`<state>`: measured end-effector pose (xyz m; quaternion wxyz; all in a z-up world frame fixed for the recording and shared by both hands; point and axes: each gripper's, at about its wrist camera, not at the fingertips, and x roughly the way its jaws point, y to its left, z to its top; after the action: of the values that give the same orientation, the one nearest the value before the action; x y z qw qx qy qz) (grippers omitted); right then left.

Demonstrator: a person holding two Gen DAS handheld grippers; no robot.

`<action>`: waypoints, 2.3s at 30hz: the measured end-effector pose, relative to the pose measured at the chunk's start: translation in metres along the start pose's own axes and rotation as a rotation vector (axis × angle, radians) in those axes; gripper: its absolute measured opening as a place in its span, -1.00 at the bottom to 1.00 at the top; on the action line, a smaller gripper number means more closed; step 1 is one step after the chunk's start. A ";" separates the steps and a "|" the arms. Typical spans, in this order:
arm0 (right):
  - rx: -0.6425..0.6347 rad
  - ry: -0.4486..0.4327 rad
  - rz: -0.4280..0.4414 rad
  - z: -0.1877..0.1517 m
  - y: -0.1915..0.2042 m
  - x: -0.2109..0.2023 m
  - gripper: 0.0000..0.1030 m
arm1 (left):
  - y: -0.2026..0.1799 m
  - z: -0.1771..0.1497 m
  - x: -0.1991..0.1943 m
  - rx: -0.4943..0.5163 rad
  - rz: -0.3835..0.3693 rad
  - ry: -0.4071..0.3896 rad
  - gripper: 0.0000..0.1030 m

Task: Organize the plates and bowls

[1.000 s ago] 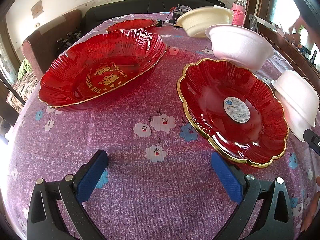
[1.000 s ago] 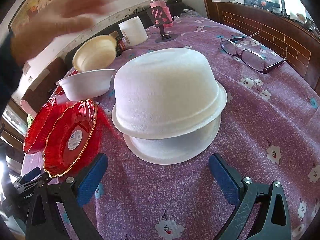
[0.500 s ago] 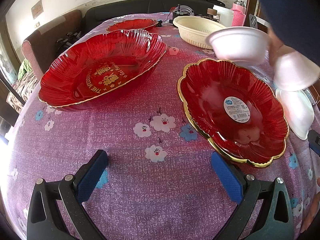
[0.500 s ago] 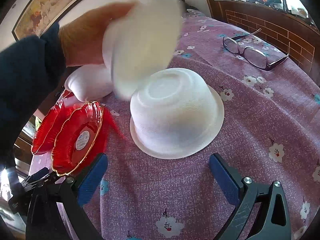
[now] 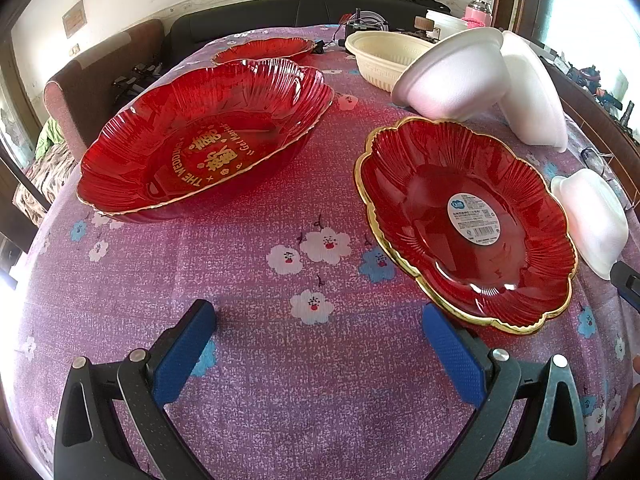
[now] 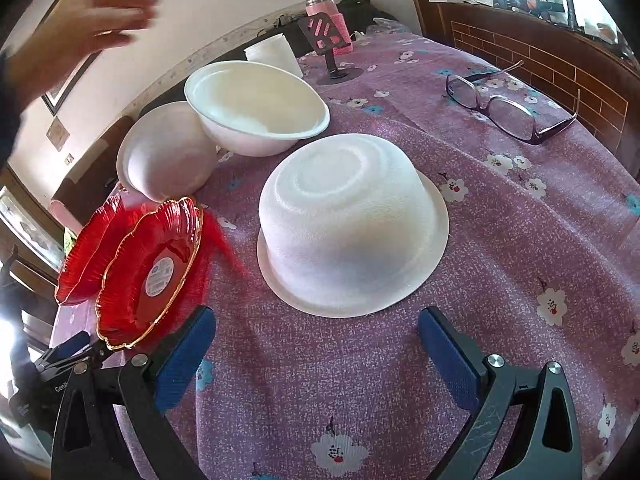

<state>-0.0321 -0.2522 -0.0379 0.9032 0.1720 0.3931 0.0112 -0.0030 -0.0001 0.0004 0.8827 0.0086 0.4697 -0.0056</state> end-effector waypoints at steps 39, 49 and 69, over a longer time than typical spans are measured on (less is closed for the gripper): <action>-0.290 -0.108 0.278 -0.056 0.092 -0.094 0.99 | -0.002 0.002 -0.005 0.166 -0.094 0.070 1.00; -0.286 -0.068 0.377 -0.058 0.100 -0.093 0.99 | 0.027 -0.049 -0.072 0.316 -0.164 -0.098 1.00; -0.301 0.232 0.337 0.025 0.193 -0.024 0.11 | 0.187 0.013 -0.113 0.003 -0.096 -0.239 0.59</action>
<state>-0.0084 -0.0817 0.0566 0.8528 0.0962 0.4538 0.2398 -0.0516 0.1864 0.1032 0.9311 -0.0130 0.3613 -0.0495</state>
